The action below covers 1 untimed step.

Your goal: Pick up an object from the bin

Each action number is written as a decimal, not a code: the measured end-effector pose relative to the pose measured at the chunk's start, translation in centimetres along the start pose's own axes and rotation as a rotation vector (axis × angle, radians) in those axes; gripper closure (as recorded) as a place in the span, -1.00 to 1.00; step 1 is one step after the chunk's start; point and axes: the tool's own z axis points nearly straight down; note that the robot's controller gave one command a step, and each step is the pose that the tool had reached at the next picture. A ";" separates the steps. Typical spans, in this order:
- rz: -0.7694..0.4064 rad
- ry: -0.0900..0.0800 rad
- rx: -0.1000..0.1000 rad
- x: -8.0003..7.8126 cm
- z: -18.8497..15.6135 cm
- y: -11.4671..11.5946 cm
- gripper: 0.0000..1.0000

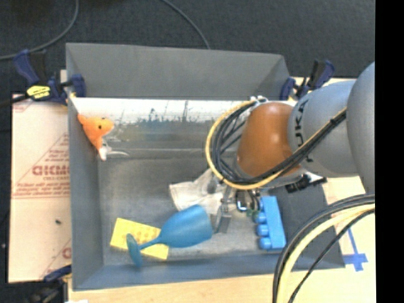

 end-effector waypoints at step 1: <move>0.184 -0.011 -0.005 1.0 1.5 -4.8 -1.00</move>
Offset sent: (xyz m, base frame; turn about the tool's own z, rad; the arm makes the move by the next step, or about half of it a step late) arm 0.0254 0.0071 -0.0232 0.0441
